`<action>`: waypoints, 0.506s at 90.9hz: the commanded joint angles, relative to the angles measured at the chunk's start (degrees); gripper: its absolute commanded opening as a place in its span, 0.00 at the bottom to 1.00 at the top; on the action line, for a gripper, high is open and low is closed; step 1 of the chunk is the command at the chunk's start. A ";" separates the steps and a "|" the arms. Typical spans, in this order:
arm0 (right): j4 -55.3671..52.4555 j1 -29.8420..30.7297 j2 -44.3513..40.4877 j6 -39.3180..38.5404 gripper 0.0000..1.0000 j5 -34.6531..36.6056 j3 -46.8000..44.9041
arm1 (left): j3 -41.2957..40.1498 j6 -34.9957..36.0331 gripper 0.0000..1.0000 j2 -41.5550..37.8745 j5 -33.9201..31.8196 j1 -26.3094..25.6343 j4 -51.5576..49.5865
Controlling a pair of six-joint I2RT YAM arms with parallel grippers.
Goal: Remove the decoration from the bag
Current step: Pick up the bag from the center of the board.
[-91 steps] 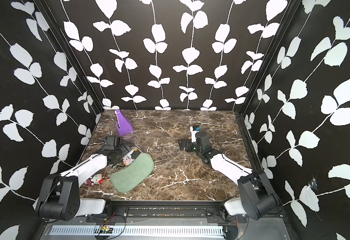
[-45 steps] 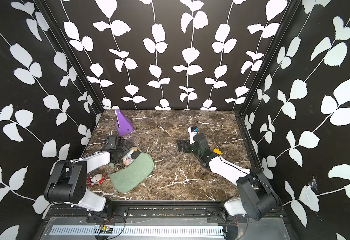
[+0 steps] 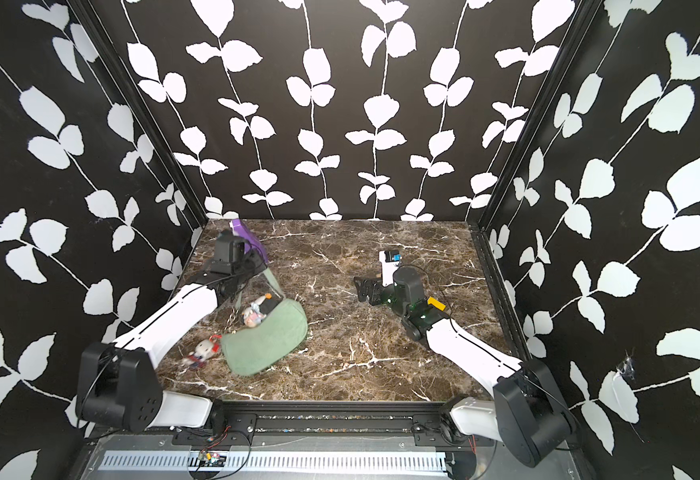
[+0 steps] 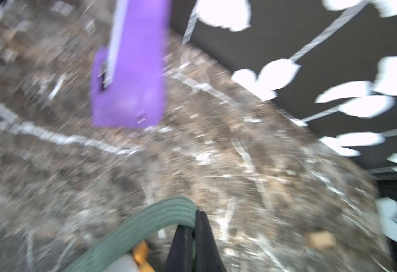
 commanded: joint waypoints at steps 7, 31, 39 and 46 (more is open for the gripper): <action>-3.47 0.30 -2.75 0.18 0.96 -6.31 5.17 | 9.51 5.55 0.00 -3.81 3.49 -3.27 -7.57; -9.86 0.27 -6.46 1.69 0.96 -11.44 9.35 | 21.08 6.74 0.00 -2.84 5.79 -8.14 -12.86; -10.73 0.33 -7.77 1.78 0.97 -11.69 9.40 | 22.06 6.14 0.00 -2.38 7.09 -8.86 -11.77; -11.09 0.28 -8.64 1.61 0.97 -11.31 8.95 | 23.09 5.82 0.00 -1.46 9.96 -9.16 -11.32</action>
